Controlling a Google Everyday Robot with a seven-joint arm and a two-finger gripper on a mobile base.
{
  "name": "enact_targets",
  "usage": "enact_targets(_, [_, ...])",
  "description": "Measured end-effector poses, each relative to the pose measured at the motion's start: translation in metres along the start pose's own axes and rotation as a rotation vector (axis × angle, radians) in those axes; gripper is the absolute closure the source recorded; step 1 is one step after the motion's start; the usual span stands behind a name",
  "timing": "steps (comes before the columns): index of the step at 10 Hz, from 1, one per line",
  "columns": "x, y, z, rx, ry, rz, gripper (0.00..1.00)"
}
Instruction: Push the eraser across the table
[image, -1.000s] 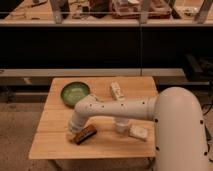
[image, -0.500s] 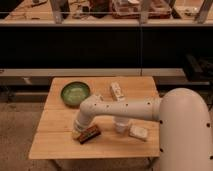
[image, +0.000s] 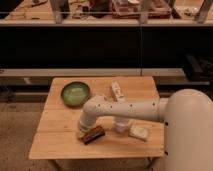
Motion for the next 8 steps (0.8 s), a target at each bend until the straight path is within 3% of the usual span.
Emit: enact_targets(8, [0.059, -0.004, -0.023, 0.059, 0.051, 0.073, 0.91])
